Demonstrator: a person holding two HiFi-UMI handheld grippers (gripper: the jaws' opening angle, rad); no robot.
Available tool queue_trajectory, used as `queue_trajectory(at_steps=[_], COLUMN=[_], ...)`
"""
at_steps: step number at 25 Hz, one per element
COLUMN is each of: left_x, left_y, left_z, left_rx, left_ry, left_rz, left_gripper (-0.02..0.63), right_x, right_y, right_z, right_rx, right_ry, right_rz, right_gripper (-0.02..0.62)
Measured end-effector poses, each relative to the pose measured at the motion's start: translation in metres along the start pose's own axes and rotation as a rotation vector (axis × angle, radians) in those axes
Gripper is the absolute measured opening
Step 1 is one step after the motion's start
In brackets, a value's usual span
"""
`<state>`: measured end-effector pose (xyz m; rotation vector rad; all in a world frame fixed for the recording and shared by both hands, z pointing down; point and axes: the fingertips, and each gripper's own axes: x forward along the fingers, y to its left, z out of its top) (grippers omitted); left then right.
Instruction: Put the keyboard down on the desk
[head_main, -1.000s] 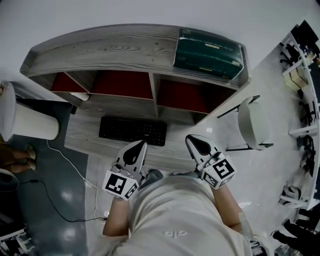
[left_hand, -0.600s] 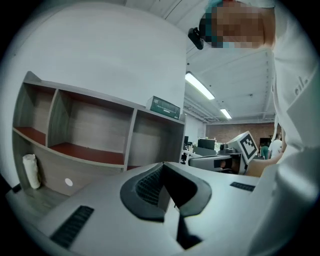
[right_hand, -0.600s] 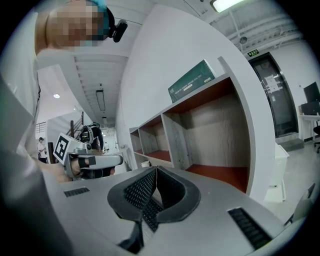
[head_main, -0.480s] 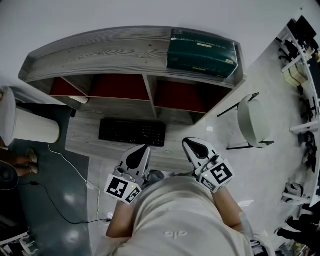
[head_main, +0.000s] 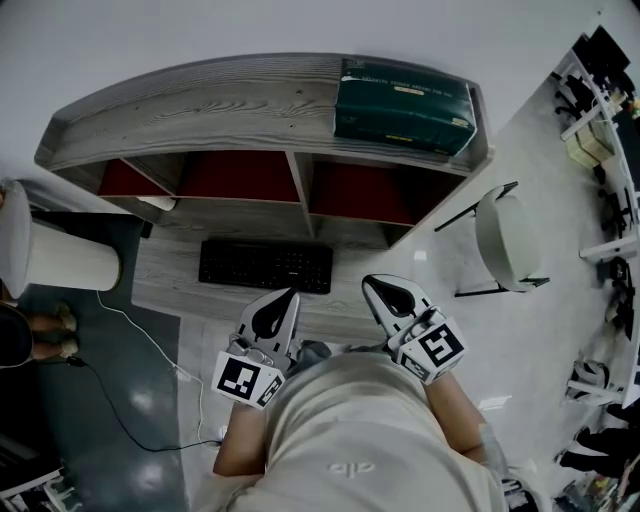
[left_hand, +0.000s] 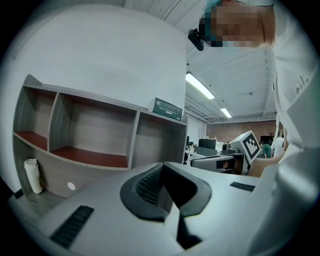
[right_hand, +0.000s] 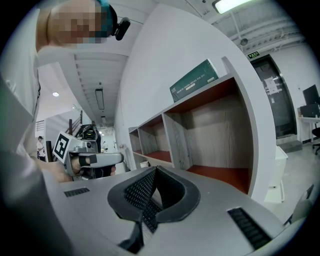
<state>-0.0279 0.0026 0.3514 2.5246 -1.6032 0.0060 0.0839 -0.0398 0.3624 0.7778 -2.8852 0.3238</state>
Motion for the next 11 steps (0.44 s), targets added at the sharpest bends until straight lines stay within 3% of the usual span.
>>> queue_trajectory(at_steps=[6,11], left_x=[-0.003,-0.004], left_y=[0.01,0.016], left_z=[0.002,-0.003], left_rx=[-0.029,-0.108], left_ry=[-0.016,-0.008], left_rz=[0.023,0.011], left_gripper=[0.014,0.015], right_x=[0.004,0.009], right_y=[0.003,0.002], right_z=[-0.001,-0.003], right_rx=[0.005,0.018], right_ry=[0.003,0.011], right_rz=[-0.004,-0.011], right_gripper=[0.031,0.031])
